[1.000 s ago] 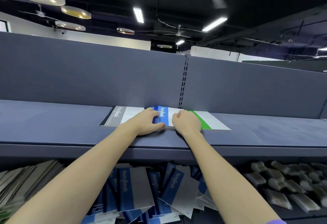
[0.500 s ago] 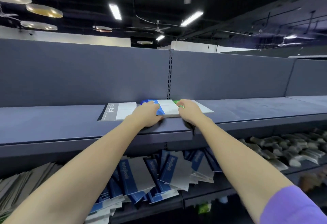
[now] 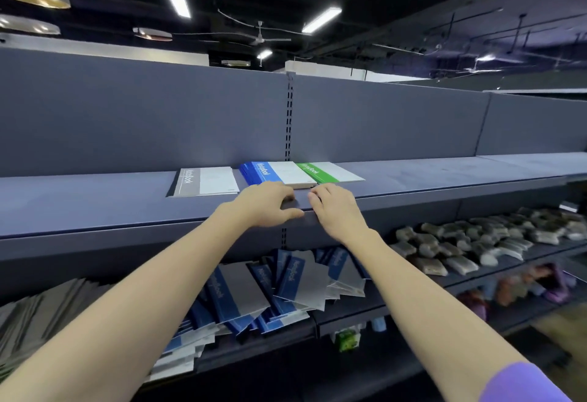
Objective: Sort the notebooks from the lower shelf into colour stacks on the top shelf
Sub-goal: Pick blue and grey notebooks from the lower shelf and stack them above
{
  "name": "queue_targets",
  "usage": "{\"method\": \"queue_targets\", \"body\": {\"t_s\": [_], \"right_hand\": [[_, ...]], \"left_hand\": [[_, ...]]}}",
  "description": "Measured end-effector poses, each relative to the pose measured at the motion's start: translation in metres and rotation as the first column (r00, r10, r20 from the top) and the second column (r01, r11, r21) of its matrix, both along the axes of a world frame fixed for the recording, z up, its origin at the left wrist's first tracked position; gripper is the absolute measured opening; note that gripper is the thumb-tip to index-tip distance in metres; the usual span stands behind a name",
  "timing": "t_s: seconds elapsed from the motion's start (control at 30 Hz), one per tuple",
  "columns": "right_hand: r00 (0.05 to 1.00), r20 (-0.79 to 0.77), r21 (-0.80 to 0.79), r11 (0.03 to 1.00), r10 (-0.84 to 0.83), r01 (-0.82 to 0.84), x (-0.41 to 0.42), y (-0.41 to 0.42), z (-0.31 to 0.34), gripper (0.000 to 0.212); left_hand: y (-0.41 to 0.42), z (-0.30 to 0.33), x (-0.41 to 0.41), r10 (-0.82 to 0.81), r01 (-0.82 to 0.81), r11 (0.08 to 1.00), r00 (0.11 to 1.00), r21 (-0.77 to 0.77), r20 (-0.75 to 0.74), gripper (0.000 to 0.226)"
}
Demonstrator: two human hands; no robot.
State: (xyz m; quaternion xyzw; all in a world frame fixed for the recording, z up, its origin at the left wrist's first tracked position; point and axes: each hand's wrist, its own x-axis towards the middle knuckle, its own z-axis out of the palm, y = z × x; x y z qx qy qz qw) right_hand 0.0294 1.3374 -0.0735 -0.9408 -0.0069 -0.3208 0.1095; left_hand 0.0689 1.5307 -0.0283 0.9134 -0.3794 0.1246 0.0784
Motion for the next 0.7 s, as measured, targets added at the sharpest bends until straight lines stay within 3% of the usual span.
{"method": "queue_targets", "body": {"t_s": [0.1,0.2,0.3,0.47,0.57,0.7], "right_hand": [[0.995,0.018,-0.074,0.992,-0.098,0.099,0.008,-0.002,-0.002,0.066],[0.984,0.037,-0.131,0.975,-0.177,0.180,0.012,0.000,-0.004,0.041],[0.963,0.106,-0.062,0.965,-0.247,0.255,0.004,0.003,-0.006,0.038],[0.916,0.263,0.054,0.952,-0.303,0.300,-0.025,-0.013,-0.025,0.026],[0.951,0.104,0.153,0.949,-0.292,0.275,-0.044,-0.031,-0.047,0.025],[0.955,-0.211,0.173,0.953,-0.209,0.247,-0.060,-0.048,-0.084,0.013]], "left_hand": [[-0.001,-0.007,-0.003,0.019,-0.017,1.000,0.994,-0.020,0.105,0.045],[-0.007,-0.008,-0.009,0.036,-0.029,0.998,0.989,-0.049,0.144,0.040],[-0.011,-0.006,-0.017,0.025,-0.012,0.997,0.987,-0.082,0.156,0.032],[-0.034,-0.016,-0.046,-0.213,0.261,0.956,0.933,-0.137,0.292,0.018],[-0.053,-0.038,-0.070,-0.343,0.362,0.930,0.917,-0.063,0.201,0.019],[-0.060,-0.091,-0.069,-0.232,0.235,0.969,0.972,0.083,-0.043,0.019]]}}
